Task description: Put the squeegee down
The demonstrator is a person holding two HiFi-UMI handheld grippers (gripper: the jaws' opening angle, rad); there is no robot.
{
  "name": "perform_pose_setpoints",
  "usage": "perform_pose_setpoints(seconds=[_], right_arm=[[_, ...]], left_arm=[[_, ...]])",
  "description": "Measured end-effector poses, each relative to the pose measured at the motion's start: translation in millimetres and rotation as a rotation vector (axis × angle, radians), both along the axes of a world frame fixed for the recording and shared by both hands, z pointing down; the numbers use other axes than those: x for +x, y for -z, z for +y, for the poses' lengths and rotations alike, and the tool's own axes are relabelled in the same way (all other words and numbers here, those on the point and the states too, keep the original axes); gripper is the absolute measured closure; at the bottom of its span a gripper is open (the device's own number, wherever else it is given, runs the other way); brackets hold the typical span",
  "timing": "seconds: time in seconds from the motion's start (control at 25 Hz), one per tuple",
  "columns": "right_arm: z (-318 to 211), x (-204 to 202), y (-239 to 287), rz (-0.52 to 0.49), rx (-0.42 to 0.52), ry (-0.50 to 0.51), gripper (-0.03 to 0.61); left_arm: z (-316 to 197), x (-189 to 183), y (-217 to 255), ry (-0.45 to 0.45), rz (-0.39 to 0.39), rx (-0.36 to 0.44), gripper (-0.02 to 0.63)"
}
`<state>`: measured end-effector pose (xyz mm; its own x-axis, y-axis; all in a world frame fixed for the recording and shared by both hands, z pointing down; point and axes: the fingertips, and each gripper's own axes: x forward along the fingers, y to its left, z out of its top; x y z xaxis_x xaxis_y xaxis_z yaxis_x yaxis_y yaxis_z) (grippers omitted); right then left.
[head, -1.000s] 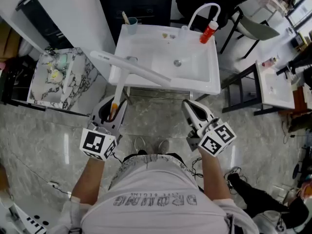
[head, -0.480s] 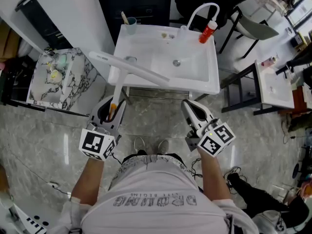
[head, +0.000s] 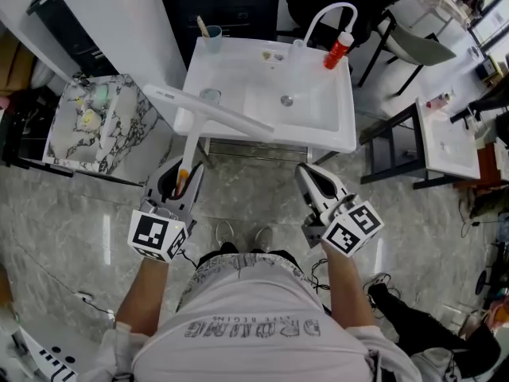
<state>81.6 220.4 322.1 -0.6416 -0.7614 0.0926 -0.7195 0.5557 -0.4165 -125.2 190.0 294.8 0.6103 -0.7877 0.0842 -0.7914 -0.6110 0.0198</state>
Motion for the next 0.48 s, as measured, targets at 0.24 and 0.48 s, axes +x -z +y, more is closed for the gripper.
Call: perform_pose_setpoints(seconds=[0.24,0.48], right_arm=[[10.6,11.0,-3.1,-0.004,-0.005,0.026,0.571],[21.6,27.6,-7.6,-0.006,-0.007,0.053,0.571]], left_arm=[[13.5,10.5,-1.5,0.024,-0.006,0.000,0.494],[31.0,25.7,-6.1,0.051,-0.011,-0.005,0.494]])
